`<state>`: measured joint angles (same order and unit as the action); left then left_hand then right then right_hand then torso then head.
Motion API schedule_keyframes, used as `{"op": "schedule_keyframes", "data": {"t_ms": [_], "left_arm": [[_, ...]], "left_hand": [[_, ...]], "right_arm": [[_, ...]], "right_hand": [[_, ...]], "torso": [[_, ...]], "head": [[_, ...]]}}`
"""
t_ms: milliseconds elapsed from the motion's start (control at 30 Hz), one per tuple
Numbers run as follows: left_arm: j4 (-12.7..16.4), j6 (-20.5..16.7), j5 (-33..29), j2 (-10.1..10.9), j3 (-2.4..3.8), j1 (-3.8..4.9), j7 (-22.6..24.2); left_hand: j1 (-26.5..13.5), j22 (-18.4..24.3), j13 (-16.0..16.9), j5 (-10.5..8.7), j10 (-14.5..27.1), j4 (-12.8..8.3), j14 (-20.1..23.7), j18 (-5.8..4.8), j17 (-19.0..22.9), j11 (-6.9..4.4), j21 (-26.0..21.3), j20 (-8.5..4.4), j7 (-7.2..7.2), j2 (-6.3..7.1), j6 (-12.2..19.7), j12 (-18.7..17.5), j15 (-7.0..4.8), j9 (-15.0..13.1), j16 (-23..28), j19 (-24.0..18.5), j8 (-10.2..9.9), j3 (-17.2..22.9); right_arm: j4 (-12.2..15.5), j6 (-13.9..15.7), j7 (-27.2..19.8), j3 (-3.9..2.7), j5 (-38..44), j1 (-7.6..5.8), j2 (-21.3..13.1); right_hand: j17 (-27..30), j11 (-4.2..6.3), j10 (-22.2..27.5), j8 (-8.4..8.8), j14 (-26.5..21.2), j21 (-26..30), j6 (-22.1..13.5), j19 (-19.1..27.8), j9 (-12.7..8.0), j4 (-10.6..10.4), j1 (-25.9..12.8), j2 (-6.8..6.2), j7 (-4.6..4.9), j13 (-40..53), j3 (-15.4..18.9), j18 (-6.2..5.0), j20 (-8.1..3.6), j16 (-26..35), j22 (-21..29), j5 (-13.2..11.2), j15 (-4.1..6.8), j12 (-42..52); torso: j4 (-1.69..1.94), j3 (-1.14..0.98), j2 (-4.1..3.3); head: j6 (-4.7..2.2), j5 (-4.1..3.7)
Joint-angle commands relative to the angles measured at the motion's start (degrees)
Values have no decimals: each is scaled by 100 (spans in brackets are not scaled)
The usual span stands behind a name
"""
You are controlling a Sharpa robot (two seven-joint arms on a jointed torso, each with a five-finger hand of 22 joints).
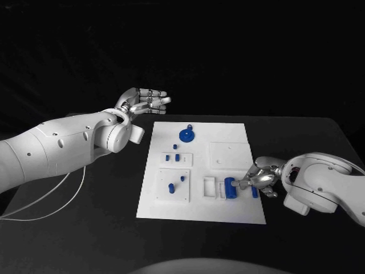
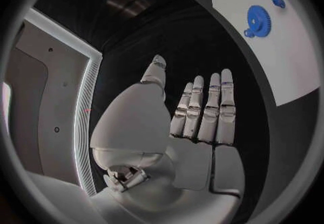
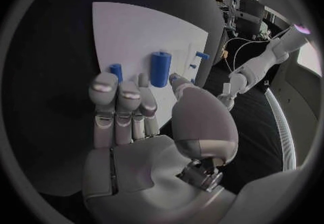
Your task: Assemble the parts on the task board
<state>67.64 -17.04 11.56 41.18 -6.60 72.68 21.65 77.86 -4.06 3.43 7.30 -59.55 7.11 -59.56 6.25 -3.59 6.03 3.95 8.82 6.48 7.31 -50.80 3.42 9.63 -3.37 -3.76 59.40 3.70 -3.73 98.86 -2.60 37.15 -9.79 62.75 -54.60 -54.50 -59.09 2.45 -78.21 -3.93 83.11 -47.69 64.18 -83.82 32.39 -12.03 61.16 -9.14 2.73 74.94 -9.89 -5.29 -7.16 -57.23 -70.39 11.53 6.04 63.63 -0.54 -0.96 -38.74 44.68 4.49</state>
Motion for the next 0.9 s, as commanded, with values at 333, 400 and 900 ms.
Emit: {"op": "schedule_keyframes", "data": {"t_ms": [333,400,900], "left_arm": [[60,225,-128,-34,1,0,111],[64,271,-136,-40,0,0,113],[48,410,-149,-72,-5,0,116]], "left_hand": [[49,-12,-8,245,-33,-230,-268,-36,-1,305,38,-83,293,-156,-173,-7,-113,0,29,171,-21,261],[2,-9,-8,254,-35,-337,-277,-44,-3,303,27,-88,283,-190,-144,-7,-115,1,24,181,-23,274],[-39,-13,-7,267,-85,-475,-333,-51,-5,287,33,-106,284,-281,-317,-6,-133,-9,19,208,-9,250]], "right_arm": [[-101,-53,46,130,184,2,241],[-123,-39,46,155,190,2,277],[-314,-3,60,324,234,1,479]], "right_hand": [[-22,-49,1,27,9,-6,-51,-327,2,-78,26,-80,9,47,22,-16,38,-19,-15,-59,-49,-32],[-22,-49,1,27,9,-6,-51,-327,2,-78,26,-80,9,47,22,-16,38,-19,-15,-59,-49,-32],[-46,-51,-1,28,16,6,-51,-333,-1,365,24,111,13,59,-109,-8,37,4,-51,396,-50,-41]], "torso": [[-3,-4,-6],[0,-3,-4],[-5,-3,-4]], "head": [[31,22],[40,22],[44,48]]}}
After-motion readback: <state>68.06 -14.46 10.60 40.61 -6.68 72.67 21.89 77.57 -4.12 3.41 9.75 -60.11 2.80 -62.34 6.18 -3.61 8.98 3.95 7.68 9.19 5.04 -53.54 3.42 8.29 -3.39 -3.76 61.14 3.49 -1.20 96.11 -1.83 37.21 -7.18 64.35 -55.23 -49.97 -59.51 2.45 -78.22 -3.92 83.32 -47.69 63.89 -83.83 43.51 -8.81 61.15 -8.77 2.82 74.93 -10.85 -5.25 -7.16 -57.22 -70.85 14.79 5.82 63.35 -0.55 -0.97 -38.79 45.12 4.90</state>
